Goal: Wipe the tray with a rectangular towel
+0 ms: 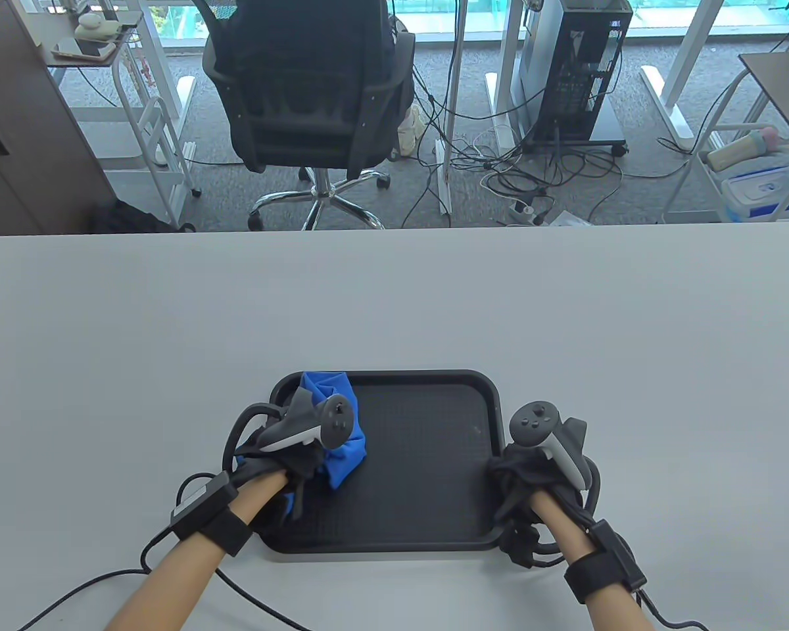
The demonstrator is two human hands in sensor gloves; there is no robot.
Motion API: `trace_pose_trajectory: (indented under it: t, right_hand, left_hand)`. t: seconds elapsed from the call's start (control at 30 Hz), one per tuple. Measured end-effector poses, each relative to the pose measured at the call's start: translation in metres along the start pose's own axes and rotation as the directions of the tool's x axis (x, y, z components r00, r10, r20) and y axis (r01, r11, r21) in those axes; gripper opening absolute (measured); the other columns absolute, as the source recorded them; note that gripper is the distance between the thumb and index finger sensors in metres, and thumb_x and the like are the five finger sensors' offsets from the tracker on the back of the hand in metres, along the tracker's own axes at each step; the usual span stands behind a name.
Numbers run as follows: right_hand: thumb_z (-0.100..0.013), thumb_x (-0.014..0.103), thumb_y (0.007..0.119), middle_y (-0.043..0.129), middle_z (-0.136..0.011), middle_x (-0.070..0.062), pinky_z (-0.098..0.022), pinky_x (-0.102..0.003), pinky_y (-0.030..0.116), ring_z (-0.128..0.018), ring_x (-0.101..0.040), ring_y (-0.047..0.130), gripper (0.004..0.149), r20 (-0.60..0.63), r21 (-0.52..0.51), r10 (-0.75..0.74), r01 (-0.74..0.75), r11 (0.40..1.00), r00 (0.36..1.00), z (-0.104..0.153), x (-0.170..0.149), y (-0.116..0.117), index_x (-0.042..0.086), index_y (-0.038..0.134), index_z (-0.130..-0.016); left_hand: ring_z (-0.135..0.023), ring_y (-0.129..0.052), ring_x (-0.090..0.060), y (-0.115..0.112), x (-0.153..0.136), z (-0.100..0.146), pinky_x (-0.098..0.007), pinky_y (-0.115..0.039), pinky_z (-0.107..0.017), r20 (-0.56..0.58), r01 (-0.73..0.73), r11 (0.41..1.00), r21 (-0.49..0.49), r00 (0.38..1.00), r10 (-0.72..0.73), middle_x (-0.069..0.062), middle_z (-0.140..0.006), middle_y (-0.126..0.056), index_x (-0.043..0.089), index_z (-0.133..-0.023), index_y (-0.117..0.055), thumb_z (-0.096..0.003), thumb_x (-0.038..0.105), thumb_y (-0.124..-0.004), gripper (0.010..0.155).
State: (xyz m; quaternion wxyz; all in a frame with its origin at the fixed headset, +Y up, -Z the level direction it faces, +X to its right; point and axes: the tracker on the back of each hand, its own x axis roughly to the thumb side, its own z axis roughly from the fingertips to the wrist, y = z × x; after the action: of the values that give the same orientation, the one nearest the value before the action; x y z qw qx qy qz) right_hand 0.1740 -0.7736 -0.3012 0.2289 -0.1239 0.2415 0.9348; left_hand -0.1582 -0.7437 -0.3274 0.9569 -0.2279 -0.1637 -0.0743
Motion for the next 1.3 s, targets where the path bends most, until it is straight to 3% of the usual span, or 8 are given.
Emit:
trace_pose_trajectory:
  t: [0.3, 0.57, 0.93, 1.3]
  right_hand:
    - [-0.046, 0.040, 0.076, 0.092, -0.034, -0.013, 0.001, -0.034, 0.085, -0.006, -0.021, 0.099, 0.047, 0.002, -0.016, -0.003, 0.003, 1.000, 1.000, 0.000, -0.001, 0.000, 0.002, 0.069, -0.073]
    - [-0.047, 0.040, 0.076, 0.092, -0.037, -0.013, -0.002, -0.035, 0.085, -0.009, -0.022, 0.099, 0.045, -0.017, 0.017, -0.027, 0.027, 0.999, 0.999, 0.000, -0.002, -0.001, 0.005, 0.069, -0.075]
    - [-0.047, 0.039, 0.076, 0.092, -0.038, -0.013, -0.002, -0.035, 0.085, -0.010, -0.023, 0.099, 0.045, -0.007, 0.032, -0.025, 0.025, 0.999, 1.000, 0.000, -0.002, 0.000, 0.005, 0.068, -0.075]
    - [-0.047, 0.039, 0.075, 0.091, -0.038, -0.013, -0.004, -0.036, 0.085, -0.011, -0.023, 0.099, 0.045, 0.003, 0.045, -0.020, 0.020, 0.999, 1.000, -0.001, -0.002, -0.001, 0.005, 0.067, -0.076]
  left_hand:
    - [-0.083, -0.083, -0.027, -0.018, 0.006, 0.038, -0.052, -0.068, -0.065, 0.137, 0.011, 1.000, -0.025, 0.991, -0.007, -0.010, -0.110, -0.062, 0.024, -0.104, -0.058, -0.0503, 0.029, -0.077, 0.057]
    - [-0.081, -0.085, -0.025, -0.024, 0.048, 0.056, -0.051, -0.070, -0.064, 0.267, 0.106, 0.994, -0.005, 0.959, -0.101, -0.011, -0.108, -0.063, 0.023, -0.104, -0.058, -0.0503, 0.031, -0.076, 0.057]
    - [-0.081, -0.085, -0.025, -0.018, 0.102, 0.050, -0.051, -0.070, -0.065, 0.413, 0.140, 0.990, 0.022, 0.901, -0.137, -0.010, -0.109, -0.063, 0.023, -0.104, -0.057, -0.0506, 0.032, -0.076, 0.057]
    - [-0.081, -0.086, -0.025, -0.002, 0.154, 0.028, -0.051, -0.070, -0.064, 0.446, 0.187, 0.981, 0.043, 0.876, -0.187, -0.011, -0.108, -0.064, 0.023, -0.104, -0.057, -0.0507, 0.032, -0.076, 0.057]
